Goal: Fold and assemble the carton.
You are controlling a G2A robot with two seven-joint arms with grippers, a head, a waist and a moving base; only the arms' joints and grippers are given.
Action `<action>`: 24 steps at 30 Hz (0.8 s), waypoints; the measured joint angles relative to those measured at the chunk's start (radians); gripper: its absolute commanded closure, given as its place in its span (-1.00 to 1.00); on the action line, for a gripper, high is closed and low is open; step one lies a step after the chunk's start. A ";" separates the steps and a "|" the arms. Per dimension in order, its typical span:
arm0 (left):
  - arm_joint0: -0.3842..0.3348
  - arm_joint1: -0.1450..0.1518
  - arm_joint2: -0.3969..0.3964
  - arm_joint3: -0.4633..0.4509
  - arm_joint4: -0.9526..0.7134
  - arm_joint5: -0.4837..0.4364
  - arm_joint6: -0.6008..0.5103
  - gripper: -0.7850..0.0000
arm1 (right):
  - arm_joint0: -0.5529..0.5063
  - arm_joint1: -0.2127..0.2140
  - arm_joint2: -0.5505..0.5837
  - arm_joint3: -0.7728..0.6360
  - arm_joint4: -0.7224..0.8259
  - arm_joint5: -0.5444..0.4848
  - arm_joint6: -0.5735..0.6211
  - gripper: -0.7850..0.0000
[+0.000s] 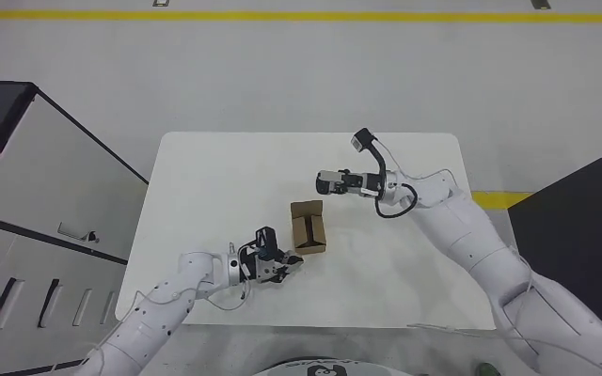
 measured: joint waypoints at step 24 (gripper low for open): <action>-0.026 -0.016 -0.003 0.064 -0.033 0.173 -0.017 1.00 | 0.033 -0.072 -0.011 0.155 0.078 -0.046 0.152 -1.00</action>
